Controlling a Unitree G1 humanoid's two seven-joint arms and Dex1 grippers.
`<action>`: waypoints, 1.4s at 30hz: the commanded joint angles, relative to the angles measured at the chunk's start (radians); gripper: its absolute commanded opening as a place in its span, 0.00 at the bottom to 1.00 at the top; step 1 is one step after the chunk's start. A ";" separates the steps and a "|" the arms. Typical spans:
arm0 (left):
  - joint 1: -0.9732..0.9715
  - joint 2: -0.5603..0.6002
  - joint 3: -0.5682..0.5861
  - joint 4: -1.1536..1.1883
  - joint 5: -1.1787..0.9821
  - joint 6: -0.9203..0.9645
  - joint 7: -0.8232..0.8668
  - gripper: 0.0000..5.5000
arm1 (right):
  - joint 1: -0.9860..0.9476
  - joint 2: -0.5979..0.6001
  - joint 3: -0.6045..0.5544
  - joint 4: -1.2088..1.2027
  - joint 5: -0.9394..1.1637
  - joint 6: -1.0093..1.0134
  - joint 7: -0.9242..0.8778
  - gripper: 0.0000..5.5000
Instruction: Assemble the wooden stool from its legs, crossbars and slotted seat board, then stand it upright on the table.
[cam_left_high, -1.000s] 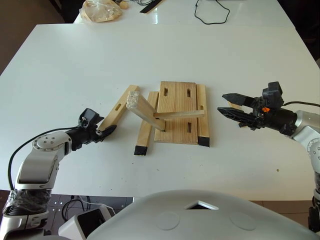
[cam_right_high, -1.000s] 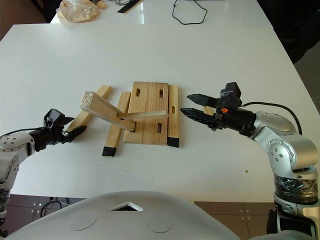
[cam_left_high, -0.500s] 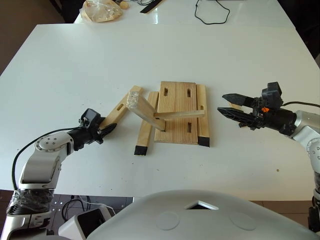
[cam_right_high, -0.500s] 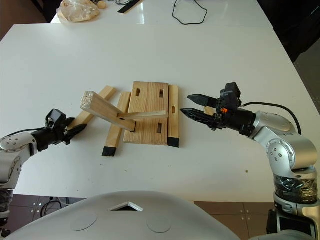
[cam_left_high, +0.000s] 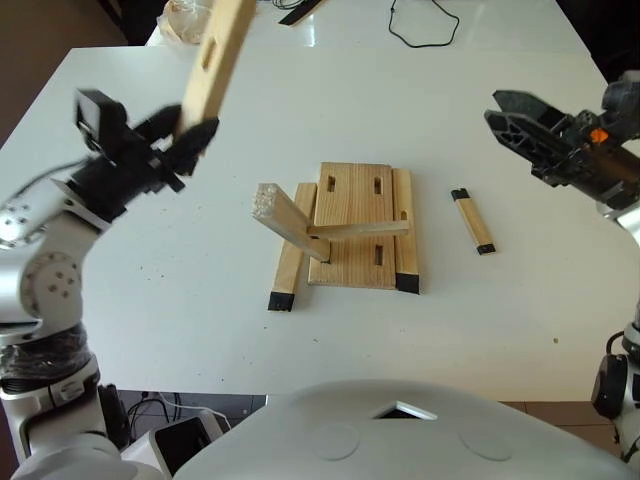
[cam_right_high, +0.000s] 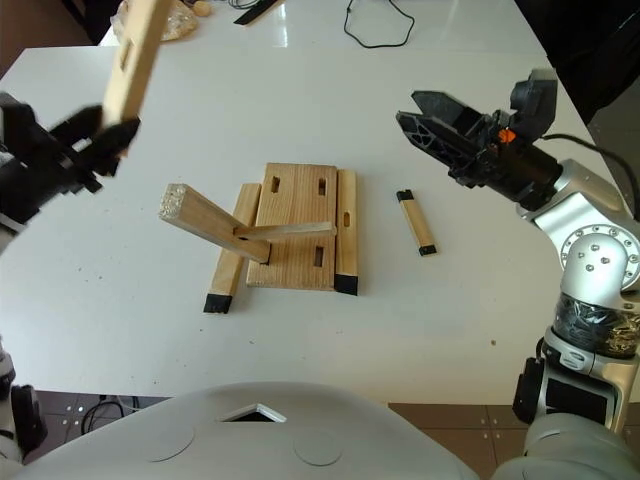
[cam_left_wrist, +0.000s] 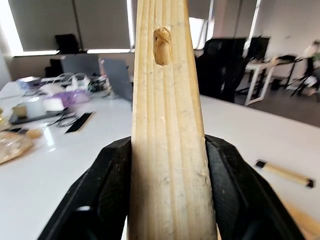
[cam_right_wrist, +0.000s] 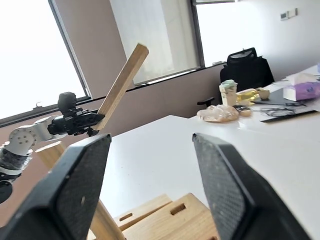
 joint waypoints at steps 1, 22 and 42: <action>-0.099 0.108 0.038 -0.161 -0.391 0.113 -0.030 0.37 | -0.120 0.012 0.027 -0.071 0.137 0.074 -0.036 0.58; -0.064 0.129 -0.195 -0.282 -0.434 0.107 -0.029 0.37 | -0.314 0.007 0.179 -0.195 0.315 0.128 -0.032 0.71; -0.058 0.138 -0.242 -0.281 -0.376 0.070 -0.021 0.37 | -0.290 -0.025 0.215 -0.225 0.248 0.116 0.048 0.37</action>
